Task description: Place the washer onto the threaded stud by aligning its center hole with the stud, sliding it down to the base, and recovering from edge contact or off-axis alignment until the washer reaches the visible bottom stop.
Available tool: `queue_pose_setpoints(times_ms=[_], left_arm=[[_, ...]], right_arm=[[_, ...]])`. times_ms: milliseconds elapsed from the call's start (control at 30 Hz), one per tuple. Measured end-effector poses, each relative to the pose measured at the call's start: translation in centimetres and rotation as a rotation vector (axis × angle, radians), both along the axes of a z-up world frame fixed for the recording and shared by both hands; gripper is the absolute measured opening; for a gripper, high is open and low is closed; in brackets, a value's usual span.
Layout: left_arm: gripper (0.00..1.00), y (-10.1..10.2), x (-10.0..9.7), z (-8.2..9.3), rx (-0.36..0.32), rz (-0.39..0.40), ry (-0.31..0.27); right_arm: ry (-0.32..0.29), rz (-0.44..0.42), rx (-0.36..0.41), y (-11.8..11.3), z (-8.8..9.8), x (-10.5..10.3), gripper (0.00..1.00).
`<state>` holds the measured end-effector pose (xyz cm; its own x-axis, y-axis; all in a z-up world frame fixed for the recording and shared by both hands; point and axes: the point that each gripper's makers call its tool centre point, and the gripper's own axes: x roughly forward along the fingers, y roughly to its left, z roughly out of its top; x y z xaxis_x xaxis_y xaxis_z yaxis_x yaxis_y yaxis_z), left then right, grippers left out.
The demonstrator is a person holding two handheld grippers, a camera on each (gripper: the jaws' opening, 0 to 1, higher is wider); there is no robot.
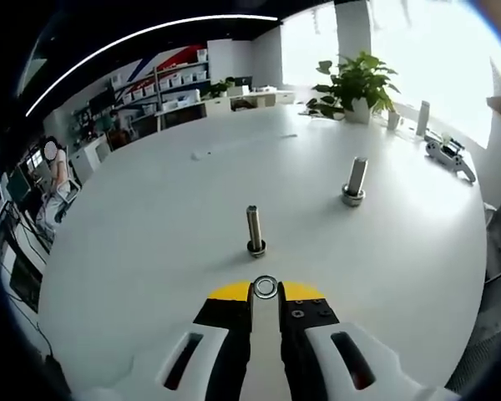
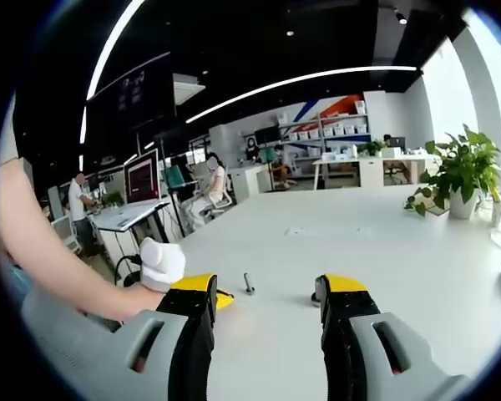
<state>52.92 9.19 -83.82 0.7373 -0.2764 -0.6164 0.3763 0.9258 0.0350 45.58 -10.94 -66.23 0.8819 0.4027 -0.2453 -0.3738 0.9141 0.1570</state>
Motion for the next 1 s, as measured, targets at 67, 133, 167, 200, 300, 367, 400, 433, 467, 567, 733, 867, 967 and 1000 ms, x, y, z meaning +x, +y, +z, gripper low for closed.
queue_pose_setpoints(times_ms=[67,133,167,200,300,367,400,433,467,567,733,867,967,1000], left_arm=[[0.09,0.0,0.0,0.3,0.001,-0.005,-0.004],[0.09,0.0,0.2,0.6,0.002,-0.008,-0.007],[0.09,-0.1,0.4,0.9,-0.003,-0.011,-0.011],[0.09,-0.2,0.5,1.3,-0.006,-0.014,-0.017],[0.09,-0.5,1.2,2.3,-0.004,-0.034,-0.036],[0.09,-0.6,1.6,2.8,-0.007,-0.037,-0.043],[0.09,-0.6,1.9,3.2,-0.009,-0.040,-0.048],[0.09,-0.6,2.1,3.4,-0.006,-0.044,-0.051],[0.09,-0.6,2.1,3.4,-0.005,-0.045,-0.052],[0.09,-0.6,2.8,4.1,0.004,-0.054,-0.061],[0.09,-0.6,3.5,4.4,0.022,-0.065,-0.059],[0.09,-0.7,4.1,4.6,0.021,-0.072,-0.058],[0.09,-0.9,4.5,4.6,0.023,-0.081,-0.046],[0.09,-0.9,4.6,4.6,0.028,-0.083,-0.043]], right_arm=[[0.000,-0.001,-0.003,0.0,0.0,0.0,0.52],[0.001,-0.002,-0.001,0.0,0.0,0.0,0.52],[0.001,-0.001,-0.001,-0.1,0.0,0.0,0.52],[0.000,-0.002,-0.002,0.0,0.0,0.0,0.52],[-0.001,0.001,0.001,0.0,0.0,0.0,0.52],[-0.003,0.001,-0.002,0.0,0.0,0.0,0.52],[-0.003,0.002,0.000,0.0,0.1,0.0,0.52],[-0.003,0.001,-0.001,0.0,0.0,0.0,0.52],[-0.003,0.001,-0.002,0.0,0.0,0.0,0.52],[-0.002,0.000,0.000,-0.1,0.0,0.0,0.52],[-0.004,0.001,0.000,-0.1,0.0,0.0,0.52],[-0.007,-0.004,0.002,-0.2,0.1,0.0,0.52],[-0.009,-0.002,0.002,-0.2,0.2,0.0,0.52],[-0.009,-0.002,0.002,-0.1,0.2,0.0,0.52]])
